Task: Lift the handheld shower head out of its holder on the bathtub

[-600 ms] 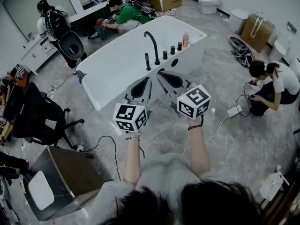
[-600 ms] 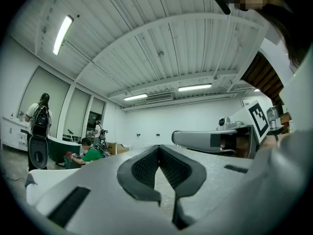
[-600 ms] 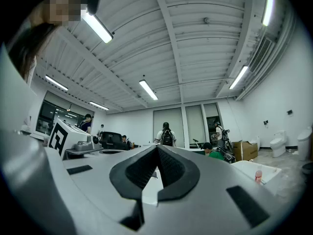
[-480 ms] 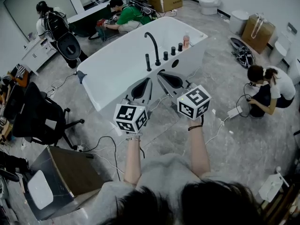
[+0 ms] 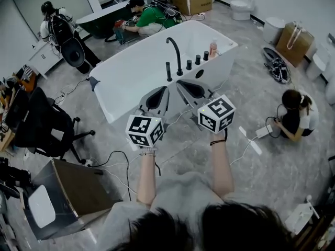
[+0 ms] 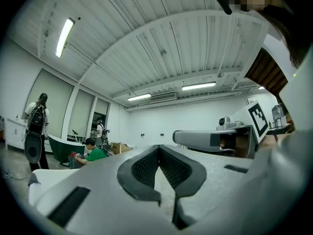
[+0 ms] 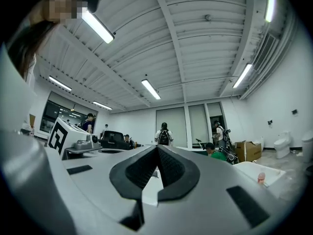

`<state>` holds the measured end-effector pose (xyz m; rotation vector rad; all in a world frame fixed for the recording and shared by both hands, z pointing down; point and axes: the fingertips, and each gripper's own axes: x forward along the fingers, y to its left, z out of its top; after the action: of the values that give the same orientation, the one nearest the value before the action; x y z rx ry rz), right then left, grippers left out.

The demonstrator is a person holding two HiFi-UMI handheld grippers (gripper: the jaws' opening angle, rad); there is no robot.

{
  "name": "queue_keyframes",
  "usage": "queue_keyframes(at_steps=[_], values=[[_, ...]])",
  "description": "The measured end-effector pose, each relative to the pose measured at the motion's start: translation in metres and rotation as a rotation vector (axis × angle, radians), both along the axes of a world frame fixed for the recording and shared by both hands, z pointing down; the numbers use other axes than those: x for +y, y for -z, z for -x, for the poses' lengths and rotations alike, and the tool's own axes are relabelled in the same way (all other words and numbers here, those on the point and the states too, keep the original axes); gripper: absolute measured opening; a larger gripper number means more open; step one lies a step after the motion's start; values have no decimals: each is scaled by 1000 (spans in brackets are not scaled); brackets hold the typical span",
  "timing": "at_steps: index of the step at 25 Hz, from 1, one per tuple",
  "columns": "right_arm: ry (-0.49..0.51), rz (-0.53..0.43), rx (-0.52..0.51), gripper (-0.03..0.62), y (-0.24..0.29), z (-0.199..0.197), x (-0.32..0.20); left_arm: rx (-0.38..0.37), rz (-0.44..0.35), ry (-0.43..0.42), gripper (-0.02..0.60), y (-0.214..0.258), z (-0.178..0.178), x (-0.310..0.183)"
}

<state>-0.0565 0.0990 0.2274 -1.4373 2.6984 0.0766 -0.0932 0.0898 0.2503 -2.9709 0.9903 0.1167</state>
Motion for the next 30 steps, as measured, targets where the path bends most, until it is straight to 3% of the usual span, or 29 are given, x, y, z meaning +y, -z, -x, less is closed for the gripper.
queue_keyframes(at_steps=[16, 30], values=[[-22, 83, -81, 2, -39, -32, -11, -30, 144, 48, 5, -52, -12, -10], [-15, 79, -22, 2, -39, -35, -98, -21, 123, 42, 5, -46, -22, -99]])
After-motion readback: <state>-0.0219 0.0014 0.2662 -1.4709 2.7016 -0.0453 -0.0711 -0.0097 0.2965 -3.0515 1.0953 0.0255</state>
